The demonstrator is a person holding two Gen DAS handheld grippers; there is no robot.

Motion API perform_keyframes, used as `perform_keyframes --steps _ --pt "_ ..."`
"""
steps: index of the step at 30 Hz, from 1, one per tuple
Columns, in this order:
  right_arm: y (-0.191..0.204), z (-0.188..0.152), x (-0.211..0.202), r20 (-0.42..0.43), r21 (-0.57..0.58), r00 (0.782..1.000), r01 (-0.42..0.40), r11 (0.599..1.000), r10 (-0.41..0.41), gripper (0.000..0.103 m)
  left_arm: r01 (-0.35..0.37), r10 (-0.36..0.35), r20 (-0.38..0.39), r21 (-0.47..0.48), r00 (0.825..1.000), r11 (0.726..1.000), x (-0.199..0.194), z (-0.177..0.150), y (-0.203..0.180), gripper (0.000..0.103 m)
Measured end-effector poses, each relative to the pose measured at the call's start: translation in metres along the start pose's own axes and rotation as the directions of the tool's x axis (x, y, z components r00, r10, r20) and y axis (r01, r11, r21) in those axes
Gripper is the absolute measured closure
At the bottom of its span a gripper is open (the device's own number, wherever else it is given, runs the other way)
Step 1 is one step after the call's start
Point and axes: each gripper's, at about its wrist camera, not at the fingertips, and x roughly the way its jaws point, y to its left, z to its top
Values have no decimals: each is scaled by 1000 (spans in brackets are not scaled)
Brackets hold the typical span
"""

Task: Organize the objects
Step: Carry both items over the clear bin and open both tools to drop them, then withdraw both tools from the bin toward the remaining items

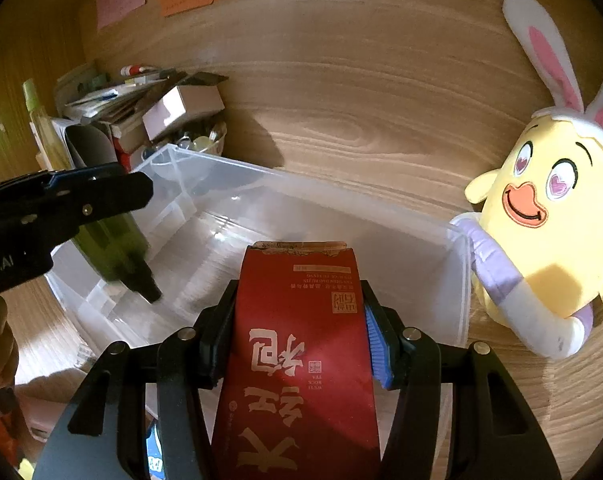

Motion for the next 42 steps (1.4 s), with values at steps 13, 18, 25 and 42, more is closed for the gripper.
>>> perform_keyframes --steps 13,18,25,42 --pt "2 1 3 -15 1 1000 2 1000 -2 42 5 -5 -18 0 1000 1000 -5 -1 1 59" --pt "0 3 -7 6 10 1000 0 1000 0 38 2 -2 -13 19 1000 1000 -16 -3 2 44" --pt "-1 6 -26 38 16 999 17 1000 -17 26 -14 13 17 58 1000 998 -41 -10 0 24" --pt "14 -18 -84 116 -6 993 27 1000 -26 18 -19 19 -3 60 1000 998 -72 -39 13 8"
